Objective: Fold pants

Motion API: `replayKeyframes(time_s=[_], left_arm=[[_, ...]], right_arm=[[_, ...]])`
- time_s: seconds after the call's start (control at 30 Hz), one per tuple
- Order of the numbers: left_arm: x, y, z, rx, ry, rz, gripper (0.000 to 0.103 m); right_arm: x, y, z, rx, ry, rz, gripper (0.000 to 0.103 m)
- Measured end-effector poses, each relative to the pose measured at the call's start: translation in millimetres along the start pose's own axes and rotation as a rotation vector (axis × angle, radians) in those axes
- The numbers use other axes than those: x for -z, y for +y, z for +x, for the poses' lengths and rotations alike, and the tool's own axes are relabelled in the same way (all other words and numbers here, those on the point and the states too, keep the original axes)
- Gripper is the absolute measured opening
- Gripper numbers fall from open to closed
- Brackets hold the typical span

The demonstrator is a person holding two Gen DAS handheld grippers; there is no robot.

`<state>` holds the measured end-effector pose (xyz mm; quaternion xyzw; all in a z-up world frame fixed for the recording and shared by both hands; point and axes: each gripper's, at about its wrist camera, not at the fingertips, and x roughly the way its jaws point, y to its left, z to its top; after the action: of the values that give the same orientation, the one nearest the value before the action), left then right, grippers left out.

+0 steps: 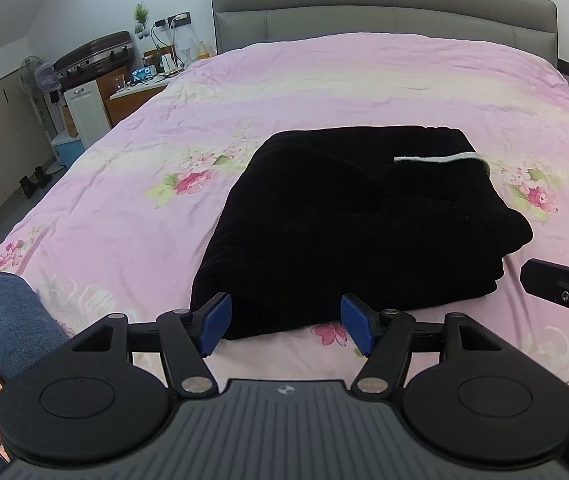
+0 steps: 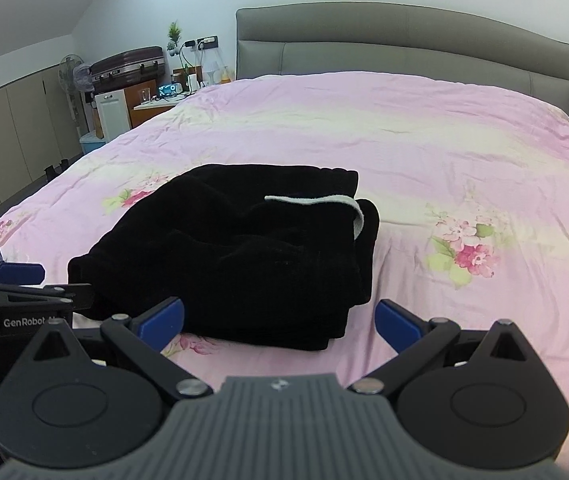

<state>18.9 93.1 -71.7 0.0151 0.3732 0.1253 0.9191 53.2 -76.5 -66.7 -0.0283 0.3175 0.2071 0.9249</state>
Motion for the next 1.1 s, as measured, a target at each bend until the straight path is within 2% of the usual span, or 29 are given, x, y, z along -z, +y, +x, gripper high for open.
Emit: replayKeyframes(time_s=[0.43,1.1], left_arm=[[-4,-6,-12,0.0,-0.016,0.004,0.076],[-8,-15,-20,0.002,-0.031,0.03,0.076]], right_arm=[[2,-1,-11,-0.024,-0.037,-0.008,0.098],[5,-8,-17,-0.046,-0.046,0.001,0.098]])
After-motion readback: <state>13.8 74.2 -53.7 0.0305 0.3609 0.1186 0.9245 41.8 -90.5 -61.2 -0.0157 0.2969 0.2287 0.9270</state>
